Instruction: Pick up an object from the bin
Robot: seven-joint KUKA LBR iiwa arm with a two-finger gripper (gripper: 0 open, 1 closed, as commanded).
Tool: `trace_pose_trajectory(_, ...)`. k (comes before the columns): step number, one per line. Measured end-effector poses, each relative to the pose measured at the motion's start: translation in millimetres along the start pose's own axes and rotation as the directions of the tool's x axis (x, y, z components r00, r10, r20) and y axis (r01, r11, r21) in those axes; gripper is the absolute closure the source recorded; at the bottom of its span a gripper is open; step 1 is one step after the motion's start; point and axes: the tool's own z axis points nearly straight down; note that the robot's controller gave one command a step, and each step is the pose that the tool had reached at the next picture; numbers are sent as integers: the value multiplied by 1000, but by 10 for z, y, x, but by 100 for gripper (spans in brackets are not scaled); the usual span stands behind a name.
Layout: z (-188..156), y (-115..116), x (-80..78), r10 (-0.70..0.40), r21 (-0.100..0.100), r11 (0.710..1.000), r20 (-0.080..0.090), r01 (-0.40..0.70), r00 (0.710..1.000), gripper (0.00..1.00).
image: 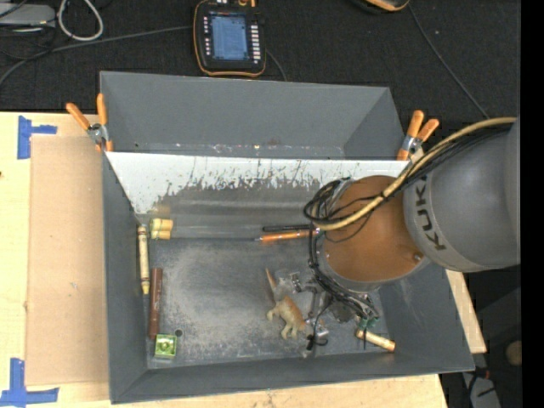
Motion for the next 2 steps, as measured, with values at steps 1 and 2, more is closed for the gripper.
trace_pose_trajectory(1,285,-123,-90,-159,14,987,20,159,987,0)
trace_pose_trajectory(2,270,-275,-159,31,-1,1000,7,-31,1000,100)
